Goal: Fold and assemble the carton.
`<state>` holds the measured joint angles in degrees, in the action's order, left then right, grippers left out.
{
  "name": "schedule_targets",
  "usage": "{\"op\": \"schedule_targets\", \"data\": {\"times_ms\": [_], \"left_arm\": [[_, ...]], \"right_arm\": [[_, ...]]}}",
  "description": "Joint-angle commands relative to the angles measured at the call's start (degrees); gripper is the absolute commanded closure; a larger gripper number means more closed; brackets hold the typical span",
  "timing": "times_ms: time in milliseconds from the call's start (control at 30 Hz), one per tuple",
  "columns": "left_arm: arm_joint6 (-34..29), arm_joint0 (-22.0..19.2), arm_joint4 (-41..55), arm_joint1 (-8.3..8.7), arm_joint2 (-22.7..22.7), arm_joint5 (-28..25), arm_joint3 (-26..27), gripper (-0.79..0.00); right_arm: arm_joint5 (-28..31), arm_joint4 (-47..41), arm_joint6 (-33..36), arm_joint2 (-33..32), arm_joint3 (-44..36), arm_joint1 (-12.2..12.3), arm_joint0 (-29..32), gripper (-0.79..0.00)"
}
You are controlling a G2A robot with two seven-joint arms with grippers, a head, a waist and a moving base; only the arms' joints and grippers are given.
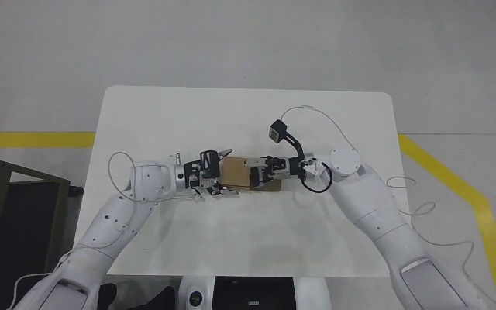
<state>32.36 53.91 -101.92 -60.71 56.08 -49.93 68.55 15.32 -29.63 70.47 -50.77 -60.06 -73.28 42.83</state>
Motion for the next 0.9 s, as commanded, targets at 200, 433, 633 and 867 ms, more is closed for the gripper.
{"op": "schedule_targets", "data": {"times_ms": [200,433,633,867], "left_arm": [[0.97,-0.74,0.30,0.46,0.62,-1.07,-1.13,-0.785],[0.49,-0.99,1.44,0.53,0.33,-2.04,-1.37,-0.785],[0.39,-1.21,1.99,0.54,-0.12,-2.25,-1.38,-0.785],[0.15,-1.41,2.69,0.58,-0.43,-2.40,-1.00,-0.785]], "right_arm": [[-0.59,3.50,0.91,-5.05,-1.36,2.05,1.04,-0.785],[0.02,6.33,-1.36,-6.59,-0.65,2.69,1.38,-0.785],[4.91,4.58,-0.39,-5.06,2.80,1.76,-0.38,-0.785],[9.47,2.64,-0.73,-2.63,9.72,0.01,-4.07,-0.785]]}}
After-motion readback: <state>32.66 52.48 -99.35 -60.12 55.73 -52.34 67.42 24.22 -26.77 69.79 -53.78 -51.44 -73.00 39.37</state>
